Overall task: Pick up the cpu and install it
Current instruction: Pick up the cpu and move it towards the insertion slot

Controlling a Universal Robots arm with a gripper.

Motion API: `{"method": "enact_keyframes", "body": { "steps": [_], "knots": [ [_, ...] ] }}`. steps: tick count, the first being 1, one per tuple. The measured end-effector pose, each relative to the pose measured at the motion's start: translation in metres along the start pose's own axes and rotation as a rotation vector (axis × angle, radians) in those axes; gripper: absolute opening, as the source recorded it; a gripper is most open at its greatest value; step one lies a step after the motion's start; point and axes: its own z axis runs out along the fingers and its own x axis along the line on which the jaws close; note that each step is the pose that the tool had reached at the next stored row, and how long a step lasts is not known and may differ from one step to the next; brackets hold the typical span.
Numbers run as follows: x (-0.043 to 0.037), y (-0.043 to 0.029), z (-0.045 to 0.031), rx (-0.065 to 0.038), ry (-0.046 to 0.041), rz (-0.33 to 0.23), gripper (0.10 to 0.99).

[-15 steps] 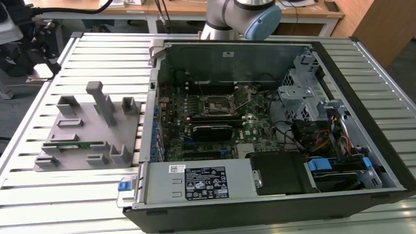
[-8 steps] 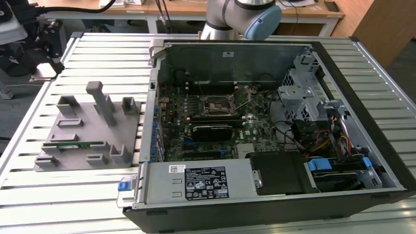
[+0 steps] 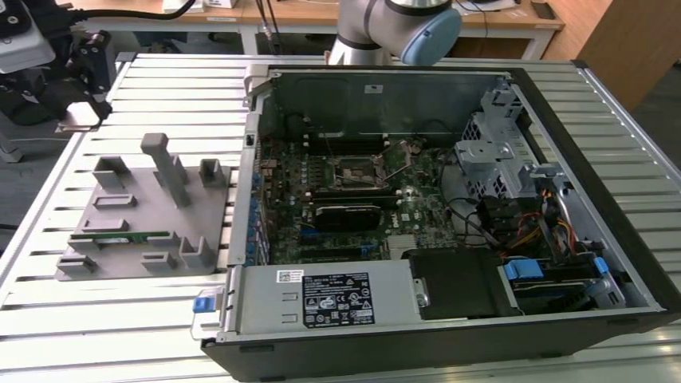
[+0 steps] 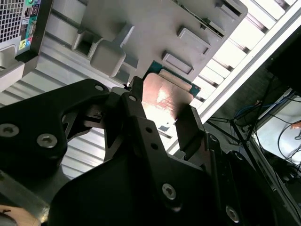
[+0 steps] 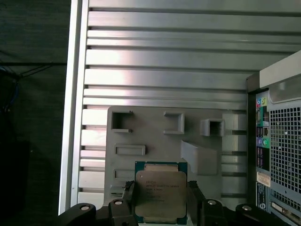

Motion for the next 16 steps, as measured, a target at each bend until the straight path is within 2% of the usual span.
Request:
{"method": "enact_keyframes", "body": {
  "steps": [16],
  "knots": [
    [-0.0168,-0.0001,-0.0024,-0.001,-0.0001,0.0,0.525]
  ]
}}
